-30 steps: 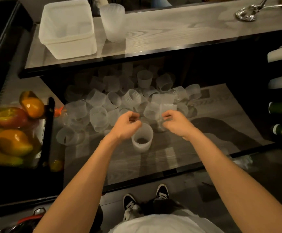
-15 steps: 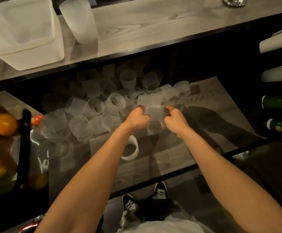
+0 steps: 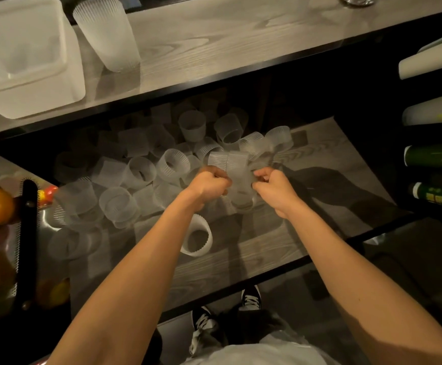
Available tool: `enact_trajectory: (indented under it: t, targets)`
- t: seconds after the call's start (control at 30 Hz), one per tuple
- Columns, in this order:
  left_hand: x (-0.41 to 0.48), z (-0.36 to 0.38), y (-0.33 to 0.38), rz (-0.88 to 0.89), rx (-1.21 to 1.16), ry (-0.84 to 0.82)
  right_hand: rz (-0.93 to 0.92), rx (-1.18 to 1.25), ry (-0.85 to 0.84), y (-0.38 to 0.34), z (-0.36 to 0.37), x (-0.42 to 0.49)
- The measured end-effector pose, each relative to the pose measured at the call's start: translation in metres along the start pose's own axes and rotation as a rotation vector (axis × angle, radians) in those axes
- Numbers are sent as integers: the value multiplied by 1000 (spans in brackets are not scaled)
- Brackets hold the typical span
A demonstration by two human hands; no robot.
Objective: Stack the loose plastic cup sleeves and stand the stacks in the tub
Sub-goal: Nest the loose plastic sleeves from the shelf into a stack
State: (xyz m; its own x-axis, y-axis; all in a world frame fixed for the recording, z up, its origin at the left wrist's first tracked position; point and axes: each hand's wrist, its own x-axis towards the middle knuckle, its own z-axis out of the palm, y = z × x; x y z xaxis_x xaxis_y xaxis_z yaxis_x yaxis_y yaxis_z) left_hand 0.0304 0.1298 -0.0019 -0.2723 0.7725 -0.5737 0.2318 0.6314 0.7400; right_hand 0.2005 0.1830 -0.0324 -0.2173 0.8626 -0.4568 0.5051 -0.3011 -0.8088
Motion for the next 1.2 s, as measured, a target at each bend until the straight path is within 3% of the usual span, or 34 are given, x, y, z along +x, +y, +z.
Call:
enact_trajectory:
  t: [0.17,0.3,0.47,0.67,0.8,0.93,1.2]
  targets:
    - [-1,10,1,17,263,-91,20,-180,-42,12,-4,-9]
    - [4,16,1,35,457,-70,-2,-318,-77,19,-6,-10]
    - [12,21,-2,17,454,-76,-38,-293,-8,20,-7,-9]
    - [16,25,-4,-17,520,-116,6,-416,-95,28,-6,-5]
    - [22,30,0,11,554,-60,-19,-354,78,29,-9,-3]
    - [28,34,9,30,490,-40,-56,-316,144,27,-16,10]
    - [37,52,16,59,432,-115,137,-235,-3,21,-19,42]
